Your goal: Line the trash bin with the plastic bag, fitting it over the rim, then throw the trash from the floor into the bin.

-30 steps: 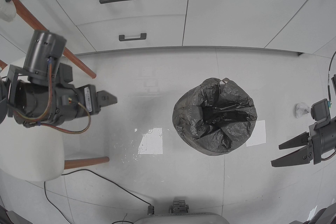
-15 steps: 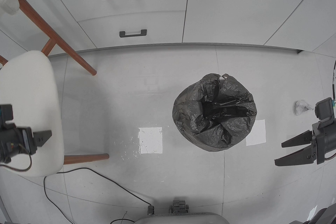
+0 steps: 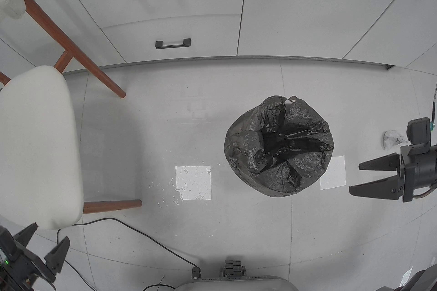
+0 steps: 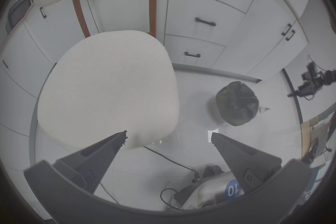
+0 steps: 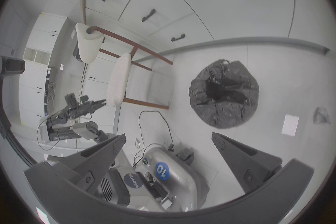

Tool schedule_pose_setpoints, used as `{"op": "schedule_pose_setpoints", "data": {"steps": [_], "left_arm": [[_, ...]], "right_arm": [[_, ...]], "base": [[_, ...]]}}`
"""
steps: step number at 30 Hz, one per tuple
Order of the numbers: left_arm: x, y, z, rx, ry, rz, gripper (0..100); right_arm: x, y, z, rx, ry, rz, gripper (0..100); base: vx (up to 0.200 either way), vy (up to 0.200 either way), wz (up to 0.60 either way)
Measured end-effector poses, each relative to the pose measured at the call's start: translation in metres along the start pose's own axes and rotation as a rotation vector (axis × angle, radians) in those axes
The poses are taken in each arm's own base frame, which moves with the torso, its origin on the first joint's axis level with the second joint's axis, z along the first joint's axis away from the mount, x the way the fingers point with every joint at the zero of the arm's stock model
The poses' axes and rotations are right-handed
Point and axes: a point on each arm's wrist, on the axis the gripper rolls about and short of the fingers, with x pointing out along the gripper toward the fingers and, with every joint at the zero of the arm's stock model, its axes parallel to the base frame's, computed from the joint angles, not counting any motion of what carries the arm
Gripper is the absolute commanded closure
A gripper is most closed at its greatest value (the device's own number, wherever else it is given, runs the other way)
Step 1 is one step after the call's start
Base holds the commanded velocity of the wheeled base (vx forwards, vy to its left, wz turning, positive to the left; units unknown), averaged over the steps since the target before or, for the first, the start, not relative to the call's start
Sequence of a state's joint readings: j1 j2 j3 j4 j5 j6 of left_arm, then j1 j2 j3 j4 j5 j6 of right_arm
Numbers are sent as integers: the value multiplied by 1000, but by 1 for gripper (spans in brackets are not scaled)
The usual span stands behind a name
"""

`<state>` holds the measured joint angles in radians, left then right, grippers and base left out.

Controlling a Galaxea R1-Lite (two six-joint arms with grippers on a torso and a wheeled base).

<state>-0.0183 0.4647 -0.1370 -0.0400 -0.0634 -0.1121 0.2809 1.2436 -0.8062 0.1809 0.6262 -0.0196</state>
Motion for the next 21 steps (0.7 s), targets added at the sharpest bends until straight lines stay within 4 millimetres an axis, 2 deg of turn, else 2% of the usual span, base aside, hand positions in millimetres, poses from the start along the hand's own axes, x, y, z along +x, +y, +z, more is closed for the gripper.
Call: {"op": "schedule_pose_setpoints", "data": {"steps": [3,7,15,21], "left_arm": [[-9,1,-17,4,-43,-36,0],[-15,1,-30,8,-84,-60,0],[-23,0,-42,77,-162,-154,0],[-28,0,-47,212,-249,-143,0]], "right_arm": [[11,-7,0,-14,-22,11,0],[31,-22,3,-21,-39,25,0],[78,-52,6,-8,-21,49,0],[98,-61,8,56,3,75,0]], "base": [[0,0,0],[0,0,0],[0,0,0],[0,0,0]]}}
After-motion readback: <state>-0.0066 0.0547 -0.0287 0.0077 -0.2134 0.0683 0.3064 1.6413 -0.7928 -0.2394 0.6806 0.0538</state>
